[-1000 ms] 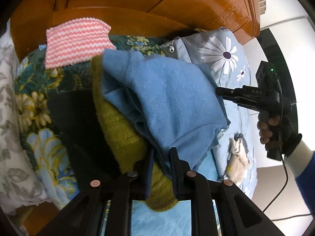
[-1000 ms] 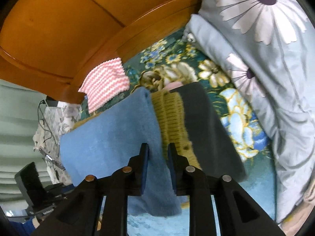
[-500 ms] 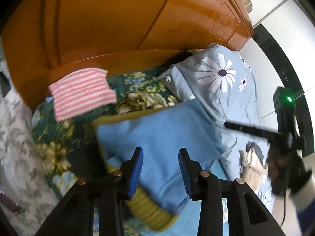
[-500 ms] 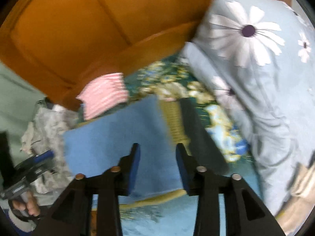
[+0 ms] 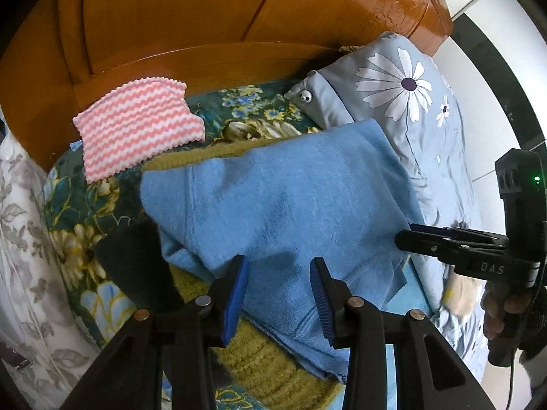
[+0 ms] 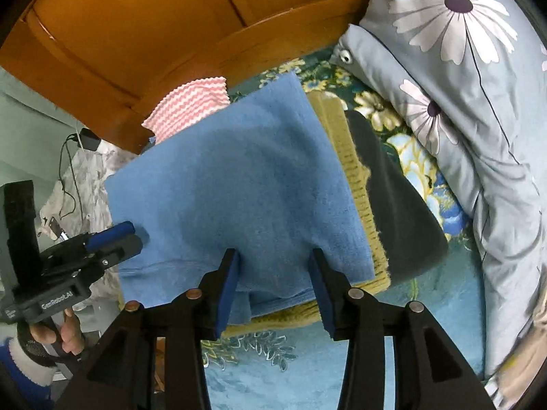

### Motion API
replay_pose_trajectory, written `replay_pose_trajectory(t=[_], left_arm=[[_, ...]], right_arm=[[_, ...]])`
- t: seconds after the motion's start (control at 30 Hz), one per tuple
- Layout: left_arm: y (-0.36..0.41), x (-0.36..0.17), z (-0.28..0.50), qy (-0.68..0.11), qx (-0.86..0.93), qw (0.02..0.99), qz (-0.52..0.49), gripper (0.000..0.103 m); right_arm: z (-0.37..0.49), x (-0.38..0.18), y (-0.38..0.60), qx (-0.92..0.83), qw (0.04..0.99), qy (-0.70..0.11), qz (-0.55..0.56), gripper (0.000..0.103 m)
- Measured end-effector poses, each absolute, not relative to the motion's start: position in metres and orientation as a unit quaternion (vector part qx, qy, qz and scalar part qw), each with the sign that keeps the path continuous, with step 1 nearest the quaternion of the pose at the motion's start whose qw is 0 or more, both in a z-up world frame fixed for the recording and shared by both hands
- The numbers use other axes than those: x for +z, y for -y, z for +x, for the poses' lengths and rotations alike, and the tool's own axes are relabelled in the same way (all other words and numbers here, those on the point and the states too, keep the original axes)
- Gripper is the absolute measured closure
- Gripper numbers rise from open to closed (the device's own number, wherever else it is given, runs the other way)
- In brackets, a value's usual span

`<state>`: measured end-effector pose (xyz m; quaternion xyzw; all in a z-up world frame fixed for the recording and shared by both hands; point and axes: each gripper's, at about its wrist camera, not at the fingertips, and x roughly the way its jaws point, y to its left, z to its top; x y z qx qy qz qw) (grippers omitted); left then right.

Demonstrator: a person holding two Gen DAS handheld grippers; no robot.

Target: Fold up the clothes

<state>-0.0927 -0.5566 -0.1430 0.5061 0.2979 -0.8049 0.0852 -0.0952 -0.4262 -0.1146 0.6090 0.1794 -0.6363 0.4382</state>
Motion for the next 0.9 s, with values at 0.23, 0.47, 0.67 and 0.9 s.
replay_pose_trajectory(t=[0.23, 0.47, 0.67, 0.9], left_arm=[[0.555, -0.148, -0.096, -0.283, -0.807, 0.089, 0.51, 0.06], [0.544, -0.136, -0.099, -0.267, -0.81, 0.084, 0.515, 0.044], [0.524, -0.122, -0.089, -0.256, -0.815, 0.078, 0.514, 0.023], [0.487, -0.113, -0.071, -0.262, -0.826, 0.057, 0.496, 0.002]], right_arm=[[-0.097, -0.131, 0.429, -0.634, 0.428, -0.167, 0.621, 0.059], [-0.089, -0.121, 0.419, -0.644, 0.424, -0.176, 0.613, 0.059], [-0.069, -0.11, 0.394, -0.653, 0.419, -0.167, 0.608, 0.058], [-0.042, -0.118, 0.363, -0.646, 0.404, -0.171, 0.624, 0.045]])
